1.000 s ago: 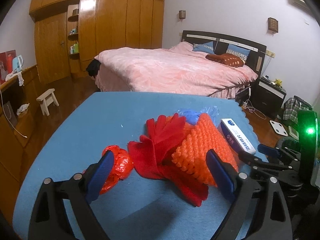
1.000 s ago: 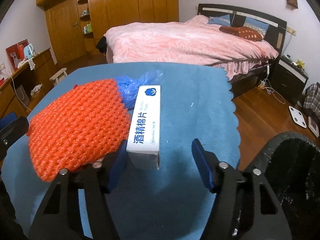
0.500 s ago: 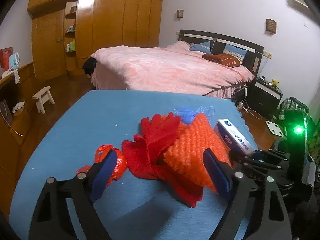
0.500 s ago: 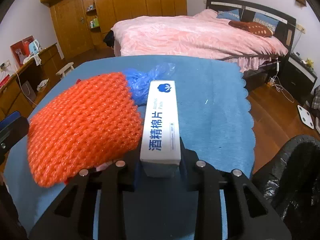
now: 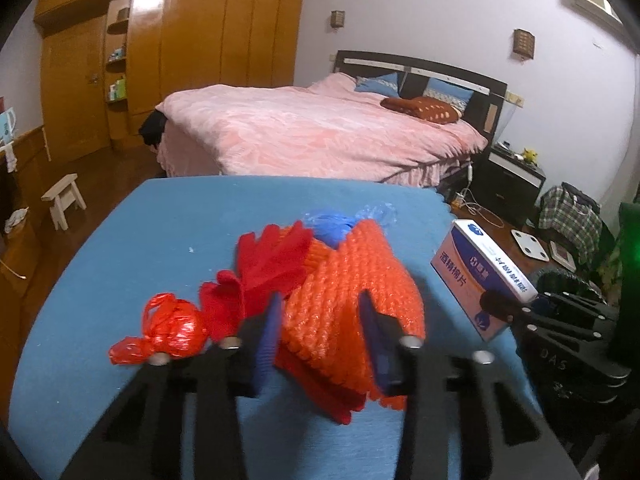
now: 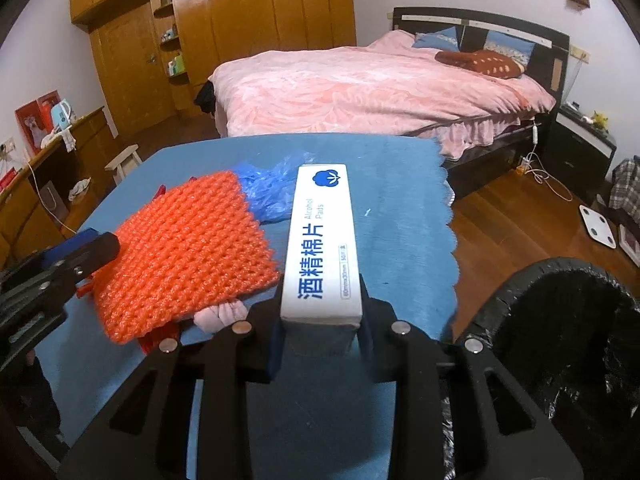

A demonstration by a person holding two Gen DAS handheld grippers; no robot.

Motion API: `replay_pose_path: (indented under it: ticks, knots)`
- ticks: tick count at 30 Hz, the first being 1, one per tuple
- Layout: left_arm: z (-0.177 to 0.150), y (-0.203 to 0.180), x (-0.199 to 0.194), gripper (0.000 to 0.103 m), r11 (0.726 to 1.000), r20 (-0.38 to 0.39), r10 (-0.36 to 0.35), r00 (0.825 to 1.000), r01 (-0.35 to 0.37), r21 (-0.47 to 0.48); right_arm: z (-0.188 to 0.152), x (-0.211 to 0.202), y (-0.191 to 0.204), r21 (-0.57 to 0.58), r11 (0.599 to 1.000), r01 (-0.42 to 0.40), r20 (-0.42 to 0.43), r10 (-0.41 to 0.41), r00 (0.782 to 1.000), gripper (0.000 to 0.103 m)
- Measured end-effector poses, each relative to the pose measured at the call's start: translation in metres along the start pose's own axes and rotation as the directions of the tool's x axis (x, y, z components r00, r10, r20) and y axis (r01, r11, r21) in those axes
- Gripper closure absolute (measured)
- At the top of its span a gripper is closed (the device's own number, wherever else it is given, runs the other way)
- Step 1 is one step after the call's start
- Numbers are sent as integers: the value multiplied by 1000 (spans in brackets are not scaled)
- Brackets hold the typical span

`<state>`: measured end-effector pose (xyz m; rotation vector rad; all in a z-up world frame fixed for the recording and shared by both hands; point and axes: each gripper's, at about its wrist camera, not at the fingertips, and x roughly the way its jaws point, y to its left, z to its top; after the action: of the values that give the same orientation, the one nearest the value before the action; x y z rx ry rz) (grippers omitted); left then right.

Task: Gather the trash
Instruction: 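Lift the orange foam net with the left tool and carry it over the bin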

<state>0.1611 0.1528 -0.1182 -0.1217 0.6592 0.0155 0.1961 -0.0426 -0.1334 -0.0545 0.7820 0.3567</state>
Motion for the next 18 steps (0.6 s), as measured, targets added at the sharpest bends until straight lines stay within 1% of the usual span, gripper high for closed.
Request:
replay_pose_path:
  ticks: [2,5,9,11,13,15,16,18]
  knots:
    - [-1,-5,-2,85,1000,0,-18,1000,18,8,0,-3,-2,5,1000,0,2,0,1000,74]
    - [-4,-12,-6,93,999,1,-33,999,33,20,-1,-8,-4,14,1000,-3,8,3,1000,74]
    - [-8,-22,-10,95,998,1,-51,999,51,29,-2,-16,-7,17,1000,-10,13,9,1000,74]
    - [-10,-26,-12,95,998,6,-38,999,37,45,-3,-18,-7,18,1000,-10,14,10,1000,74]
    - [-8,-27,-11,89,999,11,-25,1000,24,48,-4,-19,-7,19,1000,-10,15,10,1000,74]
    - [-6,-23,-9,64,999,17,2,1000,-3,39,-5,-21,-7,20,1000,-13,15,12,1000,74]
    - [-4,-21,-9,59,999,23,11,1000,-12,32,-5,-21,-7,19,1000,-12,16,12,1000,74]
    - [-1,-15,-6,46,999,24,26,999,-26,23,-5,-22,-7,18,1000,-14,16,14,1000,74]
